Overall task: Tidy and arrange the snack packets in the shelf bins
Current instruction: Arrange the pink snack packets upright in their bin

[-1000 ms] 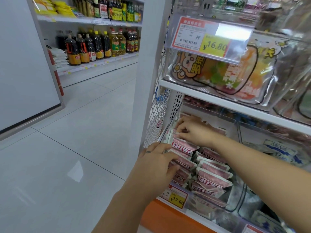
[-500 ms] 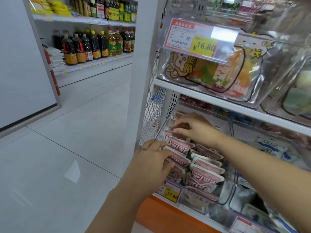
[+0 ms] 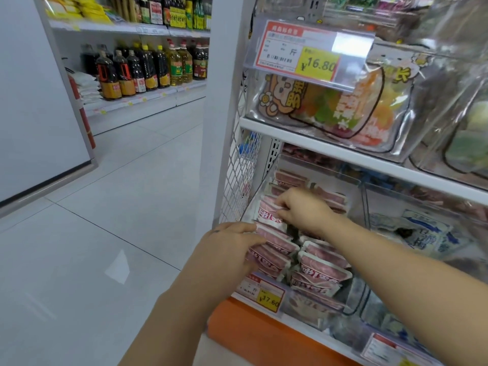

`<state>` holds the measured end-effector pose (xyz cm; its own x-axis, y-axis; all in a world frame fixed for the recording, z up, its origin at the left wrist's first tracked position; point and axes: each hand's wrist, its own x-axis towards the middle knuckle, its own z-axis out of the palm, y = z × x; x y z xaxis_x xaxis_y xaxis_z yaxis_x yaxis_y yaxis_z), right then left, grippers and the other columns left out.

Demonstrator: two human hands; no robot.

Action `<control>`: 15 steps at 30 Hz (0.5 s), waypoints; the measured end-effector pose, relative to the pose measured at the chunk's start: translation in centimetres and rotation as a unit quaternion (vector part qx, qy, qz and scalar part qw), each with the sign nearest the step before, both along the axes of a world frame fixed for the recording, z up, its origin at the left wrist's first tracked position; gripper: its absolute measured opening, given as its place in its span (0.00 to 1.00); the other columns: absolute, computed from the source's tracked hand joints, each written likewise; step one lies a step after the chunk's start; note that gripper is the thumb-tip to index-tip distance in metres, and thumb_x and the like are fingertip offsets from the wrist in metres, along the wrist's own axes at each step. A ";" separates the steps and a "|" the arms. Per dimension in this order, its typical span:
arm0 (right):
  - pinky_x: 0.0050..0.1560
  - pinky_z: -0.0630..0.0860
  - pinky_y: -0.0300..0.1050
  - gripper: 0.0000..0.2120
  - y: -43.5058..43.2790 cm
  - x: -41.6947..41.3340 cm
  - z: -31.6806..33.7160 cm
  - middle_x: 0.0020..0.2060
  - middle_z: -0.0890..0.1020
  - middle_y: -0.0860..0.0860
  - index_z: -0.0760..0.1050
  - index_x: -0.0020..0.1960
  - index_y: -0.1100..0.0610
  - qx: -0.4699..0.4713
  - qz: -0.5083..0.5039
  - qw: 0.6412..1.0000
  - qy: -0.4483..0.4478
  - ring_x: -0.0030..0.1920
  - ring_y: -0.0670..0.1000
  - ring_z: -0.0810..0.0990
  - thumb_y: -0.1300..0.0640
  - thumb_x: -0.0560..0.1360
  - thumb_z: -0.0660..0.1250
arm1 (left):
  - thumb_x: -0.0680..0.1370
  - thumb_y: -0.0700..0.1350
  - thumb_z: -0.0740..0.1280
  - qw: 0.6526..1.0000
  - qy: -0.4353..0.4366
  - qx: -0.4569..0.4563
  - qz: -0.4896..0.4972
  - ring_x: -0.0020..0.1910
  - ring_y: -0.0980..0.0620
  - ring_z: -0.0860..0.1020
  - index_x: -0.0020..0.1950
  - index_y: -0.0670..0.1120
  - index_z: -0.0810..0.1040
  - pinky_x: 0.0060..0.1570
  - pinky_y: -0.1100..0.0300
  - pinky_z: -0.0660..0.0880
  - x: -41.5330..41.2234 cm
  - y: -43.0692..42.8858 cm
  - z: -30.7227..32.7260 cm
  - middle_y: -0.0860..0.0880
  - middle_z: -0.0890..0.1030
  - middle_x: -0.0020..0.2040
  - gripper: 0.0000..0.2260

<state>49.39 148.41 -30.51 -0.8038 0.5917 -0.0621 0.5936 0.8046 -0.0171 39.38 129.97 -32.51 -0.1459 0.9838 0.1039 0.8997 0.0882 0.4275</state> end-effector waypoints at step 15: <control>0.41 0.75 0.41 0.07 -1.8 1.6 0.9 0.41 0.82 0.41 0.81 0.51 0.46 0.002 0.056 0.998 -0.017 0.41 0.43 0.78 0.50 0.74 0.68 | 0.78 0.49 0.64 0.995 0.027 0.095 0.024 0.66 0.56 0.68 0.65 0.58 0.74 0.67 0.58 0.60 0.7 1.2 -0.7 0.60 0.71 0.67 0.16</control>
<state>50.99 146.64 -29.58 -0.8627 0.4980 -0.0883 0.4996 0.8663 0.0049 40.06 131.20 -33.19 -0.1818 0.9376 0.2965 0.9187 0.0545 0.3911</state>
